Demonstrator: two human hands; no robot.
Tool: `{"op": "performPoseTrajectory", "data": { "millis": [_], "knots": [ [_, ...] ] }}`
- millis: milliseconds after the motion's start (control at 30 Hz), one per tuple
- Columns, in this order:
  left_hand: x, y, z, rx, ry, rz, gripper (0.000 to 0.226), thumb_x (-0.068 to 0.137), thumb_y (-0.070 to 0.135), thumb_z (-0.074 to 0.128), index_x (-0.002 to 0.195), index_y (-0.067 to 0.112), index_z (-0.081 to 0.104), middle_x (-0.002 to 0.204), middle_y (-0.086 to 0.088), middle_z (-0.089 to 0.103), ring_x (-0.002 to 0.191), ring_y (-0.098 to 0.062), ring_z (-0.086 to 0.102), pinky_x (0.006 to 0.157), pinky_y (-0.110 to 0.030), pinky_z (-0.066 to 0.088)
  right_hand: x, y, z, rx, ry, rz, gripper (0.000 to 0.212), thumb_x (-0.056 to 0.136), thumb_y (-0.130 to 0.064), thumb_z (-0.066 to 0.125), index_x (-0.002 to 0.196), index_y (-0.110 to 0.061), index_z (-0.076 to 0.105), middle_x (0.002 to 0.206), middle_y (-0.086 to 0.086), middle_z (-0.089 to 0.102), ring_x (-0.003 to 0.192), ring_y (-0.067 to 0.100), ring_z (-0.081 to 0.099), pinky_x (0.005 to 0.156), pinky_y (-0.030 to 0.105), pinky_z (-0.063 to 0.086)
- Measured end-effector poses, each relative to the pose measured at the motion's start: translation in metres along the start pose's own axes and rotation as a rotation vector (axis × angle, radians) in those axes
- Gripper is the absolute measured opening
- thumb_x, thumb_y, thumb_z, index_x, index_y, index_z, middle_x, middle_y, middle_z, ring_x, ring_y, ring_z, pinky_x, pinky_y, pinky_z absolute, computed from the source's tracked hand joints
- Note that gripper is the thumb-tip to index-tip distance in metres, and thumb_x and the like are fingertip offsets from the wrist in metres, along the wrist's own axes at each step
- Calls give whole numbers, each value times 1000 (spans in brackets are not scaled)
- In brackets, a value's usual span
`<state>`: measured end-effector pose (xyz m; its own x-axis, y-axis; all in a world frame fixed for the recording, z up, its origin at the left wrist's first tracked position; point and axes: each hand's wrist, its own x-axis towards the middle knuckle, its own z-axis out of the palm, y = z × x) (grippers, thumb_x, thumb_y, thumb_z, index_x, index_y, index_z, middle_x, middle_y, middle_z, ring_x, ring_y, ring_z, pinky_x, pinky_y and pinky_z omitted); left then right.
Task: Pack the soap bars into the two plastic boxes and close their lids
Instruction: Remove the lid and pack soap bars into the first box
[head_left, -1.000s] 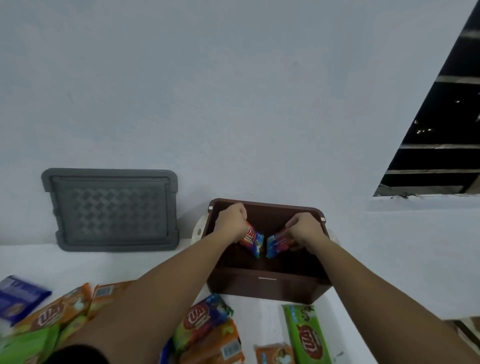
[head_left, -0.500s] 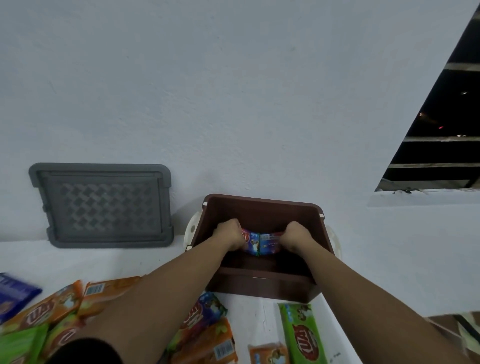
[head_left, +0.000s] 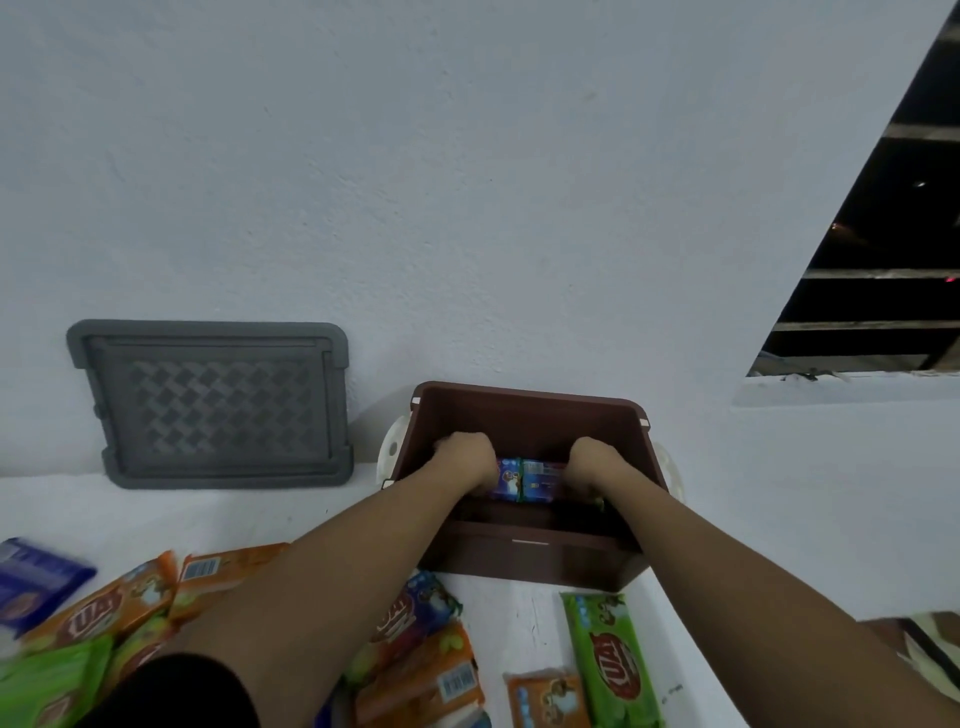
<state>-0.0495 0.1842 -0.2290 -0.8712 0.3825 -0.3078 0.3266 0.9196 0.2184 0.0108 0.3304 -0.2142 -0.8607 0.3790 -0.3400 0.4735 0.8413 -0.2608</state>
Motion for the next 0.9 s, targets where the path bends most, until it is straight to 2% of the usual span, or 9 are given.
{"op": "performPoseTrajectory", "data": {
  "millis": [100, 233, 300, 433, 533, 633, 700, 767, 900],
  "knots": [
    [-23, 1, -22, -182, 170, 102, 38, 89, 23, 64, 125, 14, 57, 125, -8, 59, 112, -23, 57, 94, -32, 47, -10, -2, -8, 31, 121, -45, 28, 89, -25, 64, 106, -3, 63, 99, 10, 65, 81, 19, 56, 63, 25, 42],
    [-81, -11, -45, -405, 481, 318, 28, 88, 24, 64, 116, 21, 63, 116, 1, 62, 100, -12, 57, 85, -22, 45, -44, -9, -13, 204, 438, -162, 17, 89, -33, 61, 91, -15, 61, 93, 2, 65, 84, 17, 60, 75, 34, 51],
    [-111, -26, -46, -461, 604, 428, 21, 87, 22, 65, 108, 21, 66, 104, 5, 62, 89, -5, 56, 77, -16, 45, -73, -17, -12, 283, 538, -243, 16, 89, -34, 59, 84, -19, 58, 89, 0, 63, 82, 15, 59, 74, 33, 50],
    [-161, -64, -32, -472, 728, 537, 7, 86, 11, 63, 86, 17, 64, 81, 8, 61, 70, -2, 55, 62, -7, 40, -142, -36, 4, 399, 498, -406, 21, 90, -35, 59, 75, -20, 56, 74, -7, 59, 67, 5, 54, 55, 20, 38],
    [-177, -94, -6, -430, 666, 385, 11, 86, 11, 63, 81, 21, 61, 77, 12, 58, 66, 0, 53, 60, -6, 38, -170, -52, 34, 377, 322, -472, 21, 91, -38, 57, 77, -23, 59, 67, -8, 58, 59, 2, 54, 51, 16, 36],
    [-179, -128, 24, -323, 423, 156, 7, 88, 24, 60, 88, 30, 59, 90, 11, 58, 80, -3, 53, 66, -12, 38, -167, -62, 77, 182, 189, -422, 24, 94, -39, 50, 93, -19, 65, 91, -2, 62, 83, 10, 60, 70, 26, 49],
    [-182, -148, 40, -219, 265, 72, 17, 88, 27, 58, 105, 30, 61, 106, 5, 58, 97, -9, 54, 79, -22, 44, -159, -67, 107, 97, 197, -364, 28, 94, -36, 46, 100, -15, 64, 104, 6, 60, 96, 21, 59, 81, 34, 50],
    [-185, -159, 48, -201, 192, 56, 29, 89, 27, 58, 118, 27, 61, 115, 4, 57, 109, -12, 53, 89, -26, 46, -155, -70, 127, 83, 227, -293, 31, 95, -36, 43, 108, -14, 60, 111, 10, 58, 105, 27, 56, 85, 35, 48],
    [-193, -169, 54, -256, 125, 45, 31, 90, 35, 57, 118, 24, 63, 117, 6, 63, 104, -9, 59, 87, -29, 54, -152, -77, 144, 101, 239, -233, 38, 93, -45, 46, 111, -13, 55, 109, 10, 62, 104, 27, 56, 82, 34, 48]
  ]
}}
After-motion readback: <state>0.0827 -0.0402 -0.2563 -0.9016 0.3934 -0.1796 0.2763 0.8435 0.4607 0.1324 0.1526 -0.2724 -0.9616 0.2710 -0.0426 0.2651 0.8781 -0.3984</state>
